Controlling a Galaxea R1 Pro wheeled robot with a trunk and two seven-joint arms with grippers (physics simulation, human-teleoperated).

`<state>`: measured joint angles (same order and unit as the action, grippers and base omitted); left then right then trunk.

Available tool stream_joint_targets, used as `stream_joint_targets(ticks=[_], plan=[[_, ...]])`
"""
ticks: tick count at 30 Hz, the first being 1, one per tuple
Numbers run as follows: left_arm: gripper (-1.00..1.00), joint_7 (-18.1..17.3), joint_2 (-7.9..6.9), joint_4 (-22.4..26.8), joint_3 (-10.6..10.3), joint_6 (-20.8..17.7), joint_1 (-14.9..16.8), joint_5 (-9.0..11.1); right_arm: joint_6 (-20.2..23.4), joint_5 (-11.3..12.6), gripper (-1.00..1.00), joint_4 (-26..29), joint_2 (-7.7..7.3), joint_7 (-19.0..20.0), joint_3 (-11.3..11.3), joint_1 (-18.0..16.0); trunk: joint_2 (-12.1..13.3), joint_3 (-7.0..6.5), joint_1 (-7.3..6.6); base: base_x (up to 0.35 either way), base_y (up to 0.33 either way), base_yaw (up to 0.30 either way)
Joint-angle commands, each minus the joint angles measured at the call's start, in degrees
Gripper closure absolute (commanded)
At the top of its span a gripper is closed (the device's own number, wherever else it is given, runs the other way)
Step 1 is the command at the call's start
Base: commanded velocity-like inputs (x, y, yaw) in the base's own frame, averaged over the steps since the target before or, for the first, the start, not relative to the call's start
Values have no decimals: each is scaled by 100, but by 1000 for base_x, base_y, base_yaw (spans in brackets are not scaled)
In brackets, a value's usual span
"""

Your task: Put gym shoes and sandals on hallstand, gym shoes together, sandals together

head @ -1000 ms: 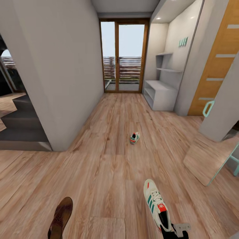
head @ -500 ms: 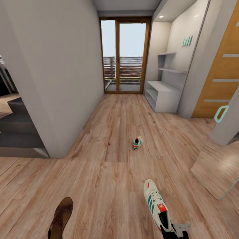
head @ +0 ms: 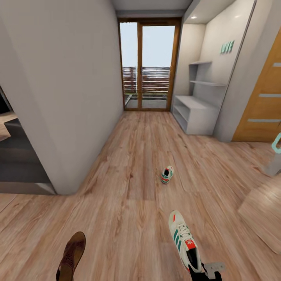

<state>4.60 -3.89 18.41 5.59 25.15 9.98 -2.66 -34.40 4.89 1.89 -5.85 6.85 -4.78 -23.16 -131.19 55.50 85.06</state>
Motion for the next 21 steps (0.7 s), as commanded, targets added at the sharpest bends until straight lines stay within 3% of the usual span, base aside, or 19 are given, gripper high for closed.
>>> stream_joint_targets(ticks=[1, 21], plan=[[100, 23, 2, -4, 12, 15, 4, -43, -19, 53, 100, -4, -1, 18, -40, -4, -2, 5, 2, 320, 143, 0], [100, 23, 3, -4, 13, 15, 4, -50, -21, 54, 100, -5, -4, 18, -40, -4, -2, 5, 2, 321, 143, 0]])
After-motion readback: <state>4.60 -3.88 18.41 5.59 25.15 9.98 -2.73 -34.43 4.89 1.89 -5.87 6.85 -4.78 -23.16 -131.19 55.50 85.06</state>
